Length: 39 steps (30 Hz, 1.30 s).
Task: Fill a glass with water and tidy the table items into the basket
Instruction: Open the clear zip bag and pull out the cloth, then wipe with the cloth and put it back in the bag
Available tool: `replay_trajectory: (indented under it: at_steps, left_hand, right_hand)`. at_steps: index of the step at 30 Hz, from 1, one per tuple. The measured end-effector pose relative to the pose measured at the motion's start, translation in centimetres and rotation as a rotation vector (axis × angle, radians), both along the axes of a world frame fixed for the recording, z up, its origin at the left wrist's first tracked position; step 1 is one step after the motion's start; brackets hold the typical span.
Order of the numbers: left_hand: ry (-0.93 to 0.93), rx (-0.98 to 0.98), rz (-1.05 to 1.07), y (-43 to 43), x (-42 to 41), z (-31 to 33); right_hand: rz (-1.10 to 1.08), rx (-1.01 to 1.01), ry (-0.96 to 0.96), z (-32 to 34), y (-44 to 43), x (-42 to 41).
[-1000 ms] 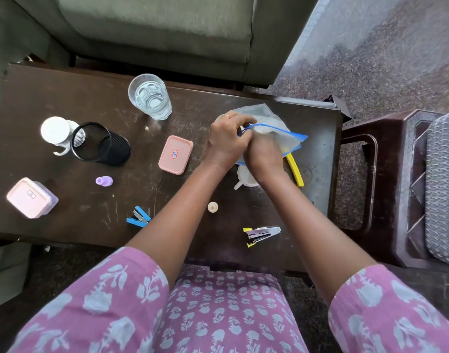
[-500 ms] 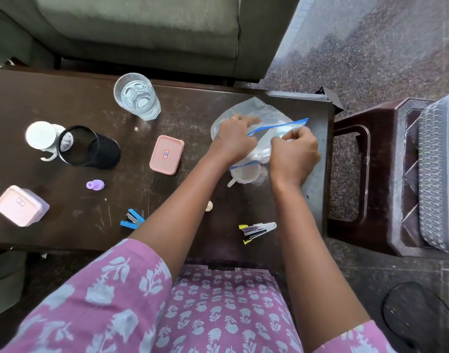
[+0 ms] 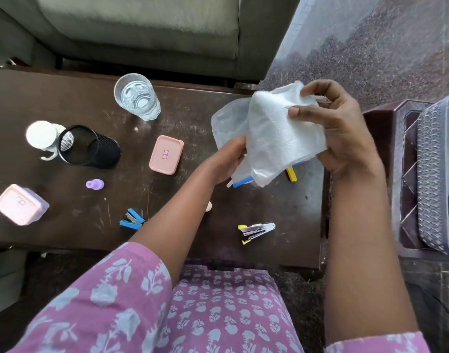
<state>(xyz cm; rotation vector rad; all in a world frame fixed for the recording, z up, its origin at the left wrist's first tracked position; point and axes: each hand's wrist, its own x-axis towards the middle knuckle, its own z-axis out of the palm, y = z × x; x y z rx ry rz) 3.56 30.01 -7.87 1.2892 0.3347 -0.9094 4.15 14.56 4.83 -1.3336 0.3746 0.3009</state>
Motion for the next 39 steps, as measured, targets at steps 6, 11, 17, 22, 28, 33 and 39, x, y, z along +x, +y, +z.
replay_trajectory:
  at_steps: [6, 11, 17, 22, 28, 33, 39]
  left_hand:
    - [0.253, -0.207, 0.384, 1.6, 0.1, -0.1]
    - [0.23, -0.243, 0.391, 2.4, -0.2, 0.6]
    - [0.206, -0.188, 0.354, 2.9, -0.5, 0.8]
    - [0.208, -0.096, 0.355, 3.3, -0.8, 0.5]
    - [0.119, -0.049, 0.453, 3.6, -0.3, 0.8]
    - [0.18, -0.152, 0.597, 5.2, 0.1, 1.2]
    - [0.125, -0.149, 0.732, 7.8, -0.5, 1.1]
  right_hand:
    - [-0.132, 0.124, 0.183, -5.6, -0.2, -1.0]
    - [-0.081, -0.072, 0.331, -8.1, 0.2, -1.4]
    - [-0.042, -0.145, 0.392, -8.7, 1.0, -0.8]
    - [-0.057, -0.513, 0.237, -8.9, 2.8, -0.2]
    - [0.165, -0.963, -0.228, -8.1, 7.4, -1.1]
    - [0.447, -0.95, -0.346, -8.7, 10.8, -2.1]
    - [0.416, -0.865, -0.411, -9.0, 12.8, -3.1]
